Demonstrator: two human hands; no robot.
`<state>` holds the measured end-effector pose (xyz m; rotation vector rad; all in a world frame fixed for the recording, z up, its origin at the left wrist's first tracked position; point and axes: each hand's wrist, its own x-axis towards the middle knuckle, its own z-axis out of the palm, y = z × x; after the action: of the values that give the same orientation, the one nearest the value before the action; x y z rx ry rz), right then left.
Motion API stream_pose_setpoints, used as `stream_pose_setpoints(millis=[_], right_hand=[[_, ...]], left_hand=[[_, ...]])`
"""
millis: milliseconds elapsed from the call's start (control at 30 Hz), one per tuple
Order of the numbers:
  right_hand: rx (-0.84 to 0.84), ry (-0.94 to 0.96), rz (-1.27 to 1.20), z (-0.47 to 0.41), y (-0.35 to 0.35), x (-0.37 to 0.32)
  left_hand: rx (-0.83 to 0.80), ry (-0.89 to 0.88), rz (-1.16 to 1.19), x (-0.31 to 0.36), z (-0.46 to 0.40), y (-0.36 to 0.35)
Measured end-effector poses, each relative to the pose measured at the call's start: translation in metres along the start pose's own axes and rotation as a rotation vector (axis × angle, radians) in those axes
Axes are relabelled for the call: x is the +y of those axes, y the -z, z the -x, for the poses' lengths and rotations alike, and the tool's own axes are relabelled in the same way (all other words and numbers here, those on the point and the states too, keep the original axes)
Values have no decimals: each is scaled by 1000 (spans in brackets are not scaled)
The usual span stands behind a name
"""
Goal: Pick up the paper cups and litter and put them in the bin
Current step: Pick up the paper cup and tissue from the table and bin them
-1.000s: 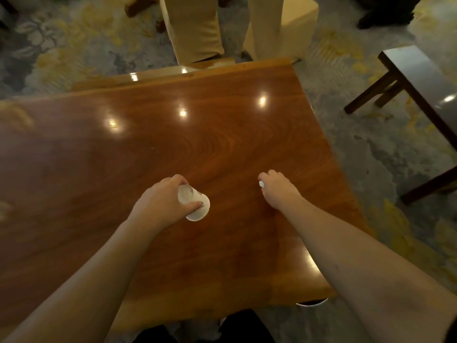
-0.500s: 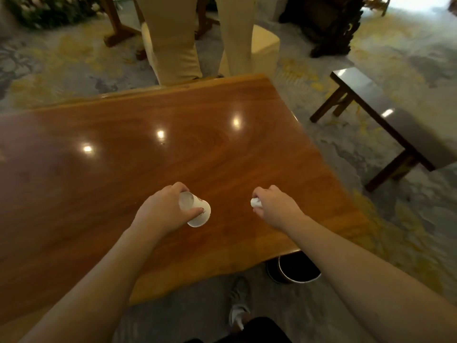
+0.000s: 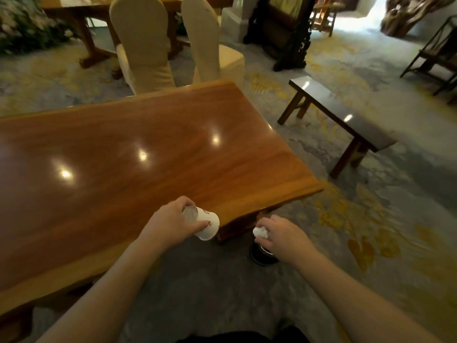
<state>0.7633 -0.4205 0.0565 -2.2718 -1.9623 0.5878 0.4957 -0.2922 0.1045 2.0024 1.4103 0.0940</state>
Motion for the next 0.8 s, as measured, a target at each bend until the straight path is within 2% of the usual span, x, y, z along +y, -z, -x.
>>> stream_pose_setpoints(millis=[167,500,633,800], right_hand=[[-58,-83,-106,38,0,69],[-125,-106,-251,78,2,253],[-168,-174,-326,75,-14,304],[-207,-370,-462,47,-56,340]], left_hand=[[-46,18,-3,57,14,-60],[-66,175,8,176,-4,-218],[-112,256,63,190,-29,-270],[-152,447,240,170,-71,-327]])
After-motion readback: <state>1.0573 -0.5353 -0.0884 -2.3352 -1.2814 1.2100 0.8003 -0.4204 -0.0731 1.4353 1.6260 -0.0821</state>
